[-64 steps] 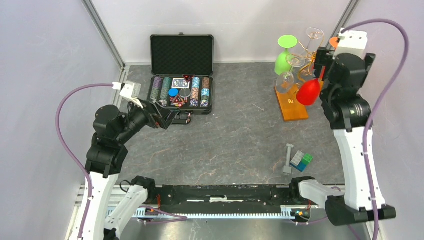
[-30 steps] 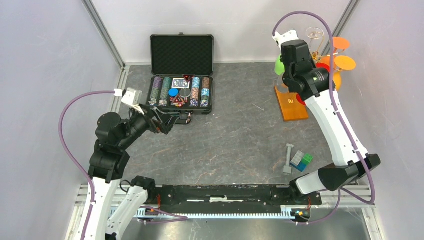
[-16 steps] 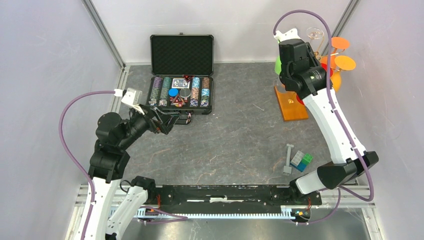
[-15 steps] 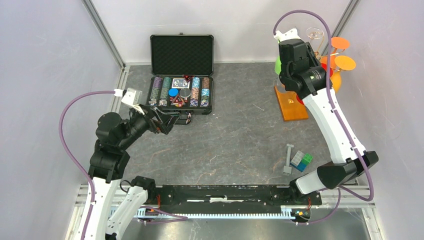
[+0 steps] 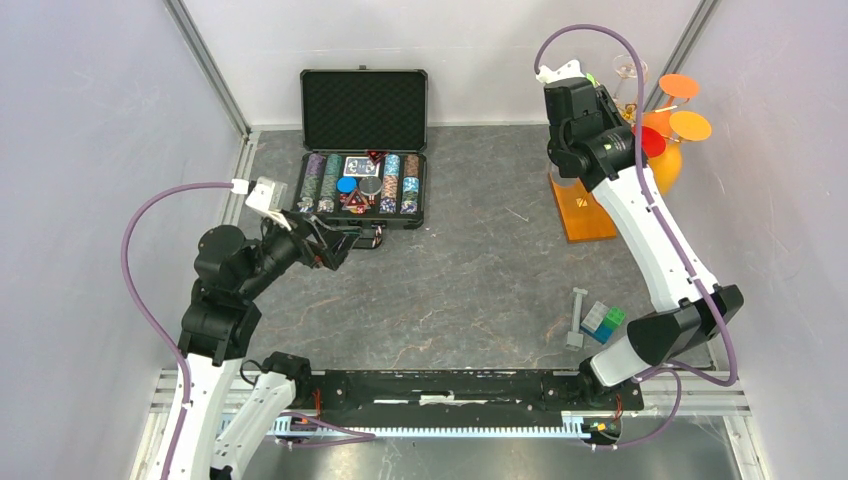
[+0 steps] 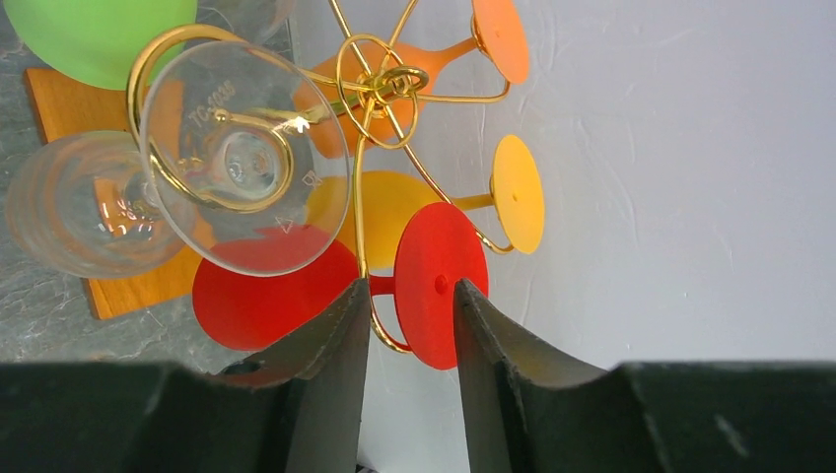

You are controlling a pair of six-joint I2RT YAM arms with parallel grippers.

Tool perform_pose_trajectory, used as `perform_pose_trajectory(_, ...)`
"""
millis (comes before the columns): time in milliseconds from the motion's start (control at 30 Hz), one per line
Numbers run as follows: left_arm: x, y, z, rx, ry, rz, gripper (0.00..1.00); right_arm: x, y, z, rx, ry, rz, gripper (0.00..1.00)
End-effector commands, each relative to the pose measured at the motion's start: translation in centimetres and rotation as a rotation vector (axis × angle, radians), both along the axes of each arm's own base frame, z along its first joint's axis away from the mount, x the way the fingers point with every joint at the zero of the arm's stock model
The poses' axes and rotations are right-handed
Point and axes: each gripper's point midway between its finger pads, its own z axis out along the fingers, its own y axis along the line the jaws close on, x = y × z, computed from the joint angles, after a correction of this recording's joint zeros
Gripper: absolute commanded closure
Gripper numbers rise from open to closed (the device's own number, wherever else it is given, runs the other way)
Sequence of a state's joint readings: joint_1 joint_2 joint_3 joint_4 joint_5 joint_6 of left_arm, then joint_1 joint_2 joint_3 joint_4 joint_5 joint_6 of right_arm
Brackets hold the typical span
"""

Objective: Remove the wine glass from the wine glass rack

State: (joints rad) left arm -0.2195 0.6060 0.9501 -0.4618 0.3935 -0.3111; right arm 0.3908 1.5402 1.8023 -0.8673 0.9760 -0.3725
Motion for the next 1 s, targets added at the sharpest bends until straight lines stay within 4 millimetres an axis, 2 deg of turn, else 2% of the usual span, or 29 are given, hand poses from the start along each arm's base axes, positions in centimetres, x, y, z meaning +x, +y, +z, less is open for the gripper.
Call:
perform_pose_trajectory(0, 0.3, 0.3, 0.7, 0.034, -0.071, 0.011, 0.00, 0.0, -0.5, 1.3, -0.016, -0.058, -0.043, 0.59)
perform_pose_trajectory(467, -0.1, 0.4, 0.9, 0.028, -0.083, 0.011, 0.00, -0.6, -2.6, -0.4, -0.021, -0.022, -0.080, 0.62)
perform_pose_trajectory(733, -0.3, 0.4, 1.1, 0.022, -0.090, 0.009, 0.00, -1.4, -3.7, -0.4, -0.054, -0.029, -0.113, 0.64)
perform_pose_trajectory(800, -0.4, 0.4, 1.1, 0.022, -0.091, 0.009, 0.00, -1.5, -3.8, -0.6, -0.065, -0.018, -0.108, 0.72)
perform_pose_trajectory(933, -0.4, 0.4, 1.1, 0.022, -0.095, 0.011, 0.00, -1.8, -4.1, -1.0, -0.092, 0.002, -0.121, 1.00)
perform_pose_trajectory(967, -0.4, 0.4, 1.1, 0.022, -0.095, 0.010, 0.00, -2.1, -4.2, -0.9, -0.103, 0.003, -0.132, 1.00)
